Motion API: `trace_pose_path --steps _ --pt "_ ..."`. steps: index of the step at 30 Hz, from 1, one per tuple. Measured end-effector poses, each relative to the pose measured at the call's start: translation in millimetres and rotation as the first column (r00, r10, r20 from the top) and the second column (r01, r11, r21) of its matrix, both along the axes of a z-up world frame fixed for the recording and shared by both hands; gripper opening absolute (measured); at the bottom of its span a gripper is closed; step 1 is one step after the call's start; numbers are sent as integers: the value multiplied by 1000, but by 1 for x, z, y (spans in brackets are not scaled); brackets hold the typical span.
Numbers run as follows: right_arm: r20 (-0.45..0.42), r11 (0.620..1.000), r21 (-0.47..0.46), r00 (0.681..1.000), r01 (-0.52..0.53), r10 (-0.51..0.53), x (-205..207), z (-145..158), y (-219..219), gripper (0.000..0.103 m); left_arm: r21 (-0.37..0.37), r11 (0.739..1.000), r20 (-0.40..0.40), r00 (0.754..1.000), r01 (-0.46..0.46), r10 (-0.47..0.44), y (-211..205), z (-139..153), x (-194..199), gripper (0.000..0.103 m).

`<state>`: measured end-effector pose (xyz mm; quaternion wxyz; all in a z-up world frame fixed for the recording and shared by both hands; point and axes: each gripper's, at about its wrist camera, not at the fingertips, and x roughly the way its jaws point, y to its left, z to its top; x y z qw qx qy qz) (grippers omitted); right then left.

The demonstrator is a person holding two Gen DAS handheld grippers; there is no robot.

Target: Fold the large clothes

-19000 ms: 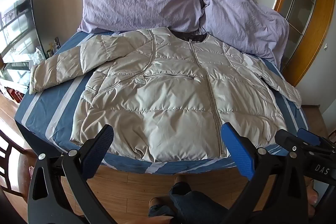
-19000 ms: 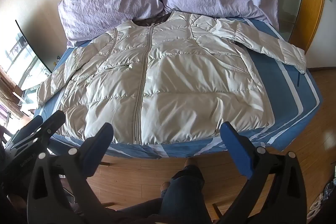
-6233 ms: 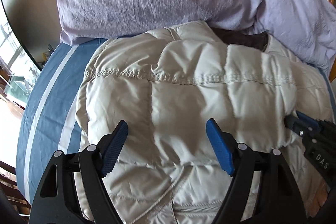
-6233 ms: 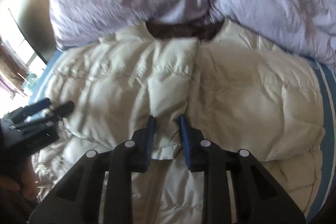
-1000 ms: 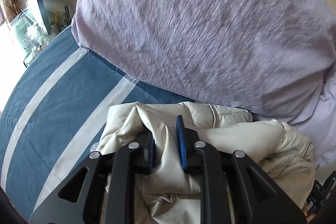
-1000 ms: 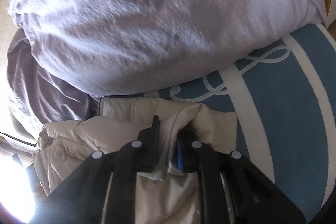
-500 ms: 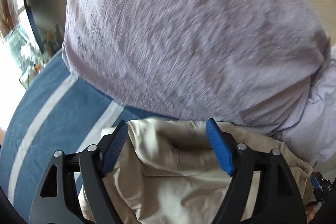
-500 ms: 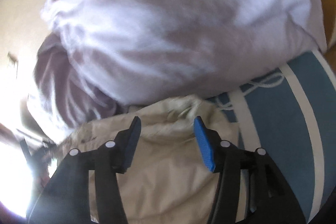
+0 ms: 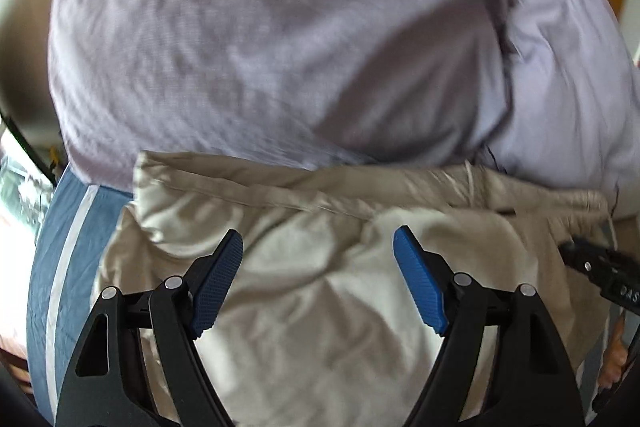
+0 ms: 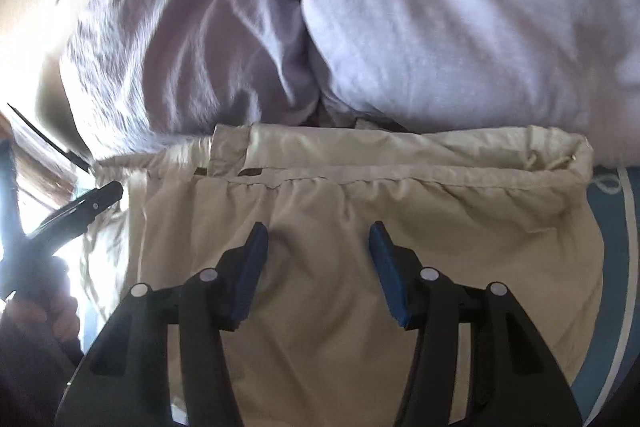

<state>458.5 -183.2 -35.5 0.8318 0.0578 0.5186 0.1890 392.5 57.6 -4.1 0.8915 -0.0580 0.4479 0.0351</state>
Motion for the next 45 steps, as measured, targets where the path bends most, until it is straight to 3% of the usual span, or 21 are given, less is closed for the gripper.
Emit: trace_pose_path --steps 6,8,13,16,18,25,32,35,37,39,45 --pt "-25 996 -91 1000 -11 9 11 -17 21 56 56 998 -21 999 31 -30 -22 -13 5 78" --pt "-31 993 -116 999 -9 6 12 -24 24 52 65 997 -28 999 32 -30 -25 -17 6 78" --pt "-27 988 -154 1000 -18 14 13 -36 34 15 65 997 -27 999 33 -31 -23 -19 7 78" --pt "2 987 -159 1000 -13 14 15 -31 33 5 77 996 -20 999 38 -36 -24 -18 7 79" --pt "31 988 -156 1000 8 -4 19 -24 32 4 81 996 -16 999 37 -36 -23 -17 6 79" --pt "112 986 -107 987 126 -114 42 12 18 4 93 996 6 1000 11 -12 -15 -13 7 80" --pt "47 977 -165 991 134 -128 46 -27 27 7 106 994 -12 999 -33 35 -4 -27 11 82" --pt "38 980 -153 992 125 -121 46 -26 25 20 118 991 -35 997 -66 70 1 -41 18 82" --pt "39 983 -140 992 122 -118 43 -25 20 38 120 989 -45 995 -85 91 5 -48 22 83" --pt "49 986 -116 993 116 -111 38 -19 11 44 122 988 -46 994 -93 99 7 -54 25 84" --pt "115 990 -14 984 141 -138 12 7 -34 46 133 986 -35 994 -97 102 9 -66 34 87"
